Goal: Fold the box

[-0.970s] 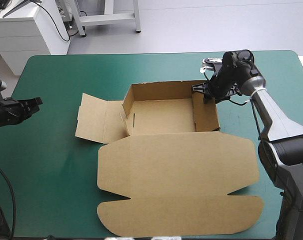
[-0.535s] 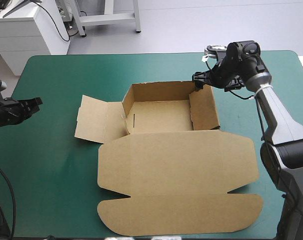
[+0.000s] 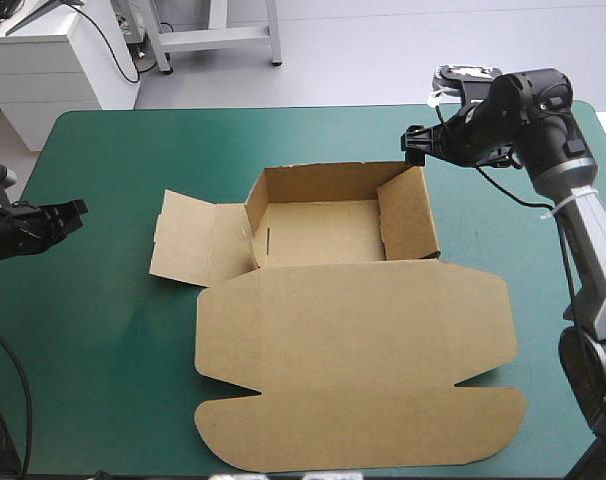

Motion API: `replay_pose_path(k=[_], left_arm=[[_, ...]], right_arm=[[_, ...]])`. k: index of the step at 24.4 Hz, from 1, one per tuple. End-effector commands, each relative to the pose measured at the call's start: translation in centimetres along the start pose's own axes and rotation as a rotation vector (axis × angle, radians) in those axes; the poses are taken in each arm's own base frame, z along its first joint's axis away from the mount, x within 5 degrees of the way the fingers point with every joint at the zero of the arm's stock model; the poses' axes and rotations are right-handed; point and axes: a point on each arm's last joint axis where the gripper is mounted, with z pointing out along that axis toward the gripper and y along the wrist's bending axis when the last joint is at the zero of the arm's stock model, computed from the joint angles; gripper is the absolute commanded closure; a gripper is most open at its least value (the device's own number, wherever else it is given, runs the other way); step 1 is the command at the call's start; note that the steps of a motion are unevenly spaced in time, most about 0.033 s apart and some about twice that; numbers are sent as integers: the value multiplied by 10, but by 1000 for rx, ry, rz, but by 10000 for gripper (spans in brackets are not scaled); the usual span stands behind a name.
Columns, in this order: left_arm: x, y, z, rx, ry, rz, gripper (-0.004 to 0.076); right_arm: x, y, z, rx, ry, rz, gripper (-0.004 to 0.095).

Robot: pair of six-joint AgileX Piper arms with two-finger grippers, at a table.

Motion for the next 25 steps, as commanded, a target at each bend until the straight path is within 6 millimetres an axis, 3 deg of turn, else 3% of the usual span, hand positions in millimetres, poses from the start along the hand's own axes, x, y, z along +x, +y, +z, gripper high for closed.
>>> replay_pose_path(k=[1, 8, 13, 25], left_arm=[[-11, -11, -15, 29, -94, -19, 734], [-11, -11, -15, 32, -98, -24, 734], [-11, -10, -14, 29, -99, -27, 734], [-11, -10, -14, 28, -101, -27, 734]], right_arm=[[4, 1, -27, -29, -47, 8, -11], [21, -7, 14, 26, 93, 2, -3], [22, -8, 59, 31, 193, -6, 11], [29, -7, 108, -10, 305, -14, 11]])
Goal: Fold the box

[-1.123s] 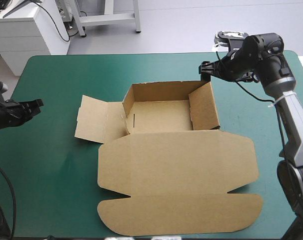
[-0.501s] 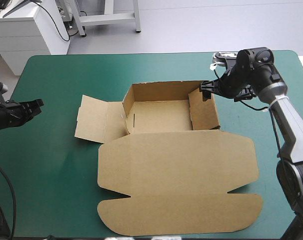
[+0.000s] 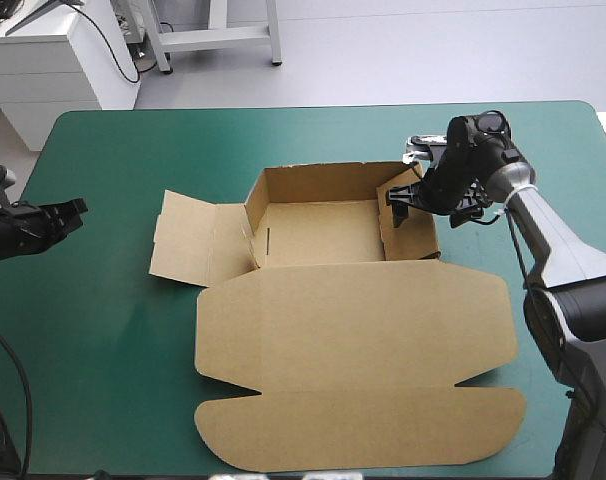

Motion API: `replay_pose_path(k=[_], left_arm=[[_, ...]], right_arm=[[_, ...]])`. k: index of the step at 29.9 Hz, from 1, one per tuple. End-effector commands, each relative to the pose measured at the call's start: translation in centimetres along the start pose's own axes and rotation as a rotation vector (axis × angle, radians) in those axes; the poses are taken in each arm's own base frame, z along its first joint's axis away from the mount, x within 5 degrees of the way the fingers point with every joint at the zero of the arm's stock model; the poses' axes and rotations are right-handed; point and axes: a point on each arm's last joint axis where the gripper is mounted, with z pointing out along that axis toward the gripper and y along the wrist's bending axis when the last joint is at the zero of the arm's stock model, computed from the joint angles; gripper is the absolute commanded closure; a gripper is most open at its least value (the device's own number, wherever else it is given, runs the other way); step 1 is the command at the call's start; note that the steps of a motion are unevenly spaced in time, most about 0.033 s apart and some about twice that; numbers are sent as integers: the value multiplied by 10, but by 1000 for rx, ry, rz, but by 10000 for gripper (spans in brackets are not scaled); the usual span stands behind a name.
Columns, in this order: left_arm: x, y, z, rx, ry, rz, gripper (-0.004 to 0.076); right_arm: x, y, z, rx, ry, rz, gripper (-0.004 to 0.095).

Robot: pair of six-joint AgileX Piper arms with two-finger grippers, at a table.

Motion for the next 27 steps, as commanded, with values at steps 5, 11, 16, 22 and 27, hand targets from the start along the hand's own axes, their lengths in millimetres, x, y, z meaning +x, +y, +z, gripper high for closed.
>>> replay_pose_path(k=[5, 11, 16, 22, 27], left_arm=[[-11, -11, -15, 24, -95, -14, 734], [-11, -11, -15, 23, -95, -14, 734], [-11, -11, -15, 24, -94, -14, 734], [-11, -11, -15, 23, -93, -13, 734], [-11, -11, -15, 22, -95, -13, 734]], right_arm=[[-2, 3, -21, -30, -48, -15, 12], [-2, 3, -19, -34, -42, -13, 250], [-2, 4, -19, -39, -42, -38, 798], [-1, 7, -19, -70, -40, -59, 916], [1, 9, -31, -85, -66, -141, 916]])
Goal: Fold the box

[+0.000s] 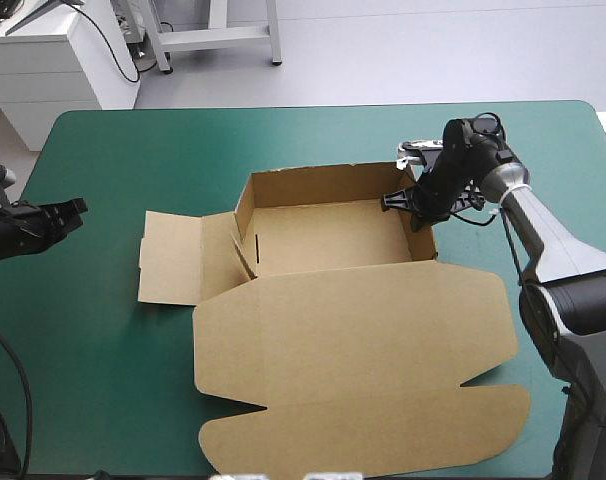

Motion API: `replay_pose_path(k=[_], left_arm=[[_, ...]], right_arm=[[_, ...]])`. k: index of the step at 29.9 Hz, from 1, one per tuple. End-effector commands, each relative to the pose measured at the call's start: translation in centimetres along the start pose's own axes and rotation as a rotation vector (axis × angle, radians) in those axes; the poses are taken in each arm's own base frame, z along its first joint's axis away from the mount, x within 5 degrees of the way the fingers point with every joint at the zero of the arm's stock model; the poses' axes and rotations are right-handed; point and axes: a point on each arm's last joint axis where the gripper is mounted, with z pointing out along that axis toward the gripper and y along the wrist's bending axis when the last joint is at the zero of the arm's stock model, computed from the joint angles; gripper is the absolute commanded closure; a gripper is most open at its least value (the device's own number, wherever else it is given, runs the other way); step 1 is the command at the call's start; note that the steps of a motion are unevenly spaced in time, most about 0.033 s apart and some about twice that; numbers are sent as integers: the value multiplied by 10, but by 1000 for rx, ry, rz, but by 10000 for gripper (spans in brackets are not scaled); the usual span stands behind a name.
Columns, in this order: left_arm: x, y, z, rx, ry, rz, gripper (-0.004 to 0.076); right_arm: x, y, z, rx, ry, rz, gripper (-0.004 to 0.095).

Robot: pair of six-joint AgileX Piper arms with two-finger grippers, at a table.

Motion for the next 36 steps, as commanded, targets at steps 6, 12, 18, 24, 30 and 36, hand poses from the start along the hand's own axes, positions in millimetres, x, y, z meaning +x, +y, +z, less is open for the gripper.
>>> replay_pose_path(k=[6, 12, 18, 24, 30, 36], left_arm=[[-12, -10, -15, 10, -102, -8, 734], [-13, -7, -15, -10, -115, -2, 734], [-15, -6, -16, -24, -136, -3, 734], [-16, -5, -16, -32, -142, 20, 734], [-17, -4, -16, -44, -152, 24, 734], [-17, -4, -15, -48, -156, 22, 734]], right_arm=[[14, 10, -86, -8, -189, -130, 916], [35, 7, -142, -12, -324, -133, 916], [65, 7, -196, -9, -464, -131, 916], [95, 18, -238, -54, -581, -169, 916], [112, 26, -256, -98, -638, -201, 916], [112, 31, -264, -144, -671, -205, 917]])
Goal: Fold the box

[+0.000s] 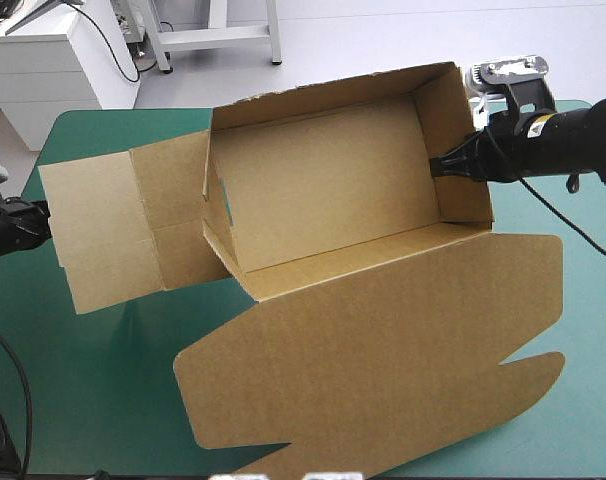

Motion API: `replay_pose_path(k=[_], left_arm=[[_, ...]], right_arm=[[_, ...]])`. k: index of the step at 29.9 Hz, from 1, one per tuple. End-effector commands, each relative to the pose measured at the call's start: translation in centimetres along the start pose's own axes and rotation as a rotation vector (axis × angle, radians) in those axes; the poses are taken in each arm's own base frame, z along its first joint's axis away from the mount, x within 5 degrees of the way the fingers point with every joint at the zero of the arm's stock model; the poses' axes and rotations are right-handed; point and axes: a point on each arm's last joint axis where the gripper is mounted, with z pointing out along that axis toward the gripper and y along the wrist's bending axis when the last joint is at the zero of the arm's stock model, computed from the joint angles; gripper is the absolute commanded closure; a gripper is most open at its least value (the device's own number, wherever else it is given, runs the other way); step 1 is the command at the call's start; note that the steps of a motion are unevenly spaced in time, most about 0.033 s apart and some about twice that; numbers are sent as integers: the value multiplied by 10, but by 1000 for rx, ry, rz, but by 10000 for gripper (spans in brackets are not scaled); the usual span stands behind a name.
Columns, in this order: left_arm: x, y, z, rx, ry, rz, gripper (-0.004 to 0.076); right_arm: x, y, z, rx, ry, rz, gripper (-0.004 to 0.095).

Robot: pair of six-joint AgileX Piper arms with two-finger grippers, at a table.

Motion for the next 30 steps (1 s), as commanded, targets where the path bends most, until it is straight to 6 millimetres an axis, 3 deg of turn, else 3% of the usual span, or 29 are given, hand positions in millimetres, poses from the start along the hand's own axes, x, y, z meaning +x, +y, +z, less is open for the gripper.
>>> replay_pose_path(k=[1, 7, 10, 13, 17, 20, 30], left_arm=[[-12, -7, -14, 4, -91, -4, 734], [-9, -4, -5, 21, -53, -20, 728], [-5, -2, 2, 42, -2, -34, 664], [-3, 0, 7, 51, 20, -41, 517], [-3, -3, 9, 57, 17, -37, 230], [-3, -6, 9, 63, 18, -37, 112], [2, -26, 13, 186, 74, -77, 104]], right_arm=[[-7, 11, -28, -44, -104, -3, 917], [-14, 12, -35, -41, -140, -19, 916], [-16, 12, -33, -43, -142, -18, 916], [-17, 11, -31, -43, -138, -17, 917], [-18, 11, -29, -47, -136, -15, 926], [-18, 11, -29, -47, -136, -15, 926], [-20, 9, -25, -50, -140, -11, 926]])
